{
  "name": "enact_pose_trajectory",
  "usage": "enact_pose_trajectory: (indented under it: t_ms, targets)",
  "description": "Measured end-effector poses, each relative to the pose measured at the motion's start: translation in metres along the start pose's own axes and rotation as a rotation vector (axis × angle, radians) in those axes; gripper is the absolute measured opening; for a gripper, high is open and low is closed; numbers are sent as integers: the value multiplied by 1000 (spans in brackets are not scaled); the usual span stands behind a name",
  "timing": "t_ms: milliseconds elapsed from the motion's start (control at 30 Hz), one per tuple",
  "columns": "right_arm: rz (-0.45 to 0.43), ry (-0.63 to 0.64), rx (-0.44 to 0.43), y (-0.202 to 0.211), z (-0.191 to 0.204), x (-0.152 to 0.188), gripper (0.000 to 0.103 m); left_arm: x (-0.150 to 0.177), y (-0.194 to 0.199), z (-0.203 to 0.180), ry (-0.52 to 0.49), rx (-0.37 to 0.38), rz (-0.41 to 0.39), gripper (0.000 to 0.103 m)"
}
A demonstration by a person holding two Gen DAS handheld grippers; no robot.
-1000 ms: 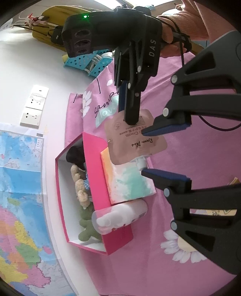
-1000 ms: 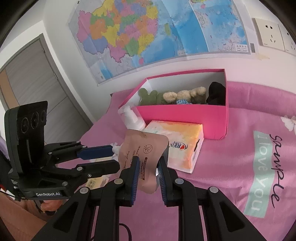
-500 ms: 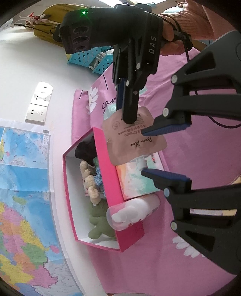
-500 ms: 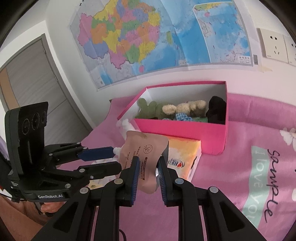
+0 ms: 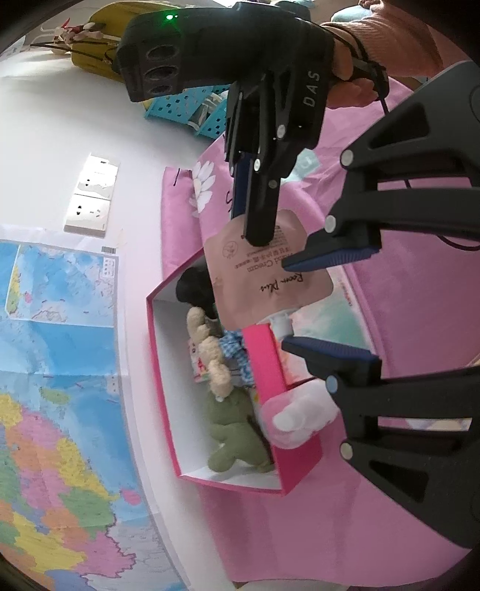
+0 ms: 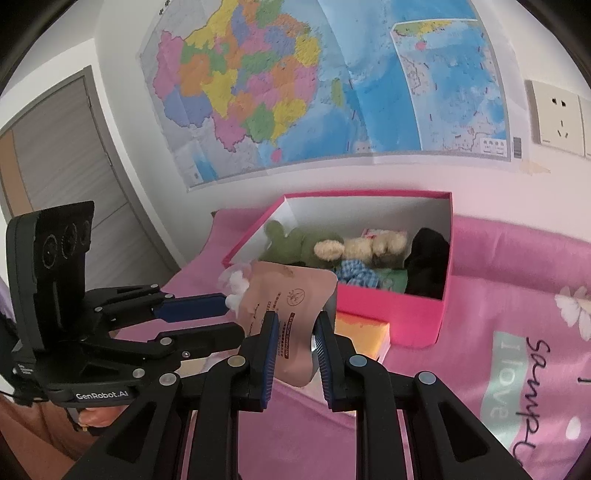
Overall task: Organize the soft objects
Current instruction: 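Carry the hand-cream pouch over the pink box with the right gripper, then lower the pouch into the box and open the right gripper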
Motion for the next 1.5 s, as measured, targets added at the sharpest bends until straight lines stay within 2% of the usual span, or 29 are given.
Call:
enact_pose_trajectory:
  t_ms: [900, 1367, 1500]
  targets:
    - [-18, -7, 18, -31, -21, -44, 20, -47, -28, 23, 4, -54, -17, 38]
    - [-12, -55, 23, -64, -44, -73, 20, -85, -56, 48, 34, -82, 27, 38]
    - [3, -76, 22, -77, -52, -77, 20, -91, -70, 56, 65, -82, 63, 38]
Point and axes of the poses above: each gripper's, at about its wrist camera, not at the fingertips, and y roughly against the way its jaws point, z to its left, x to its underside, the point moved 3 cm from there along -y, roughly the way its jaws point, and after that the axes turned 2 degrees about y, right-handed, at the moved point
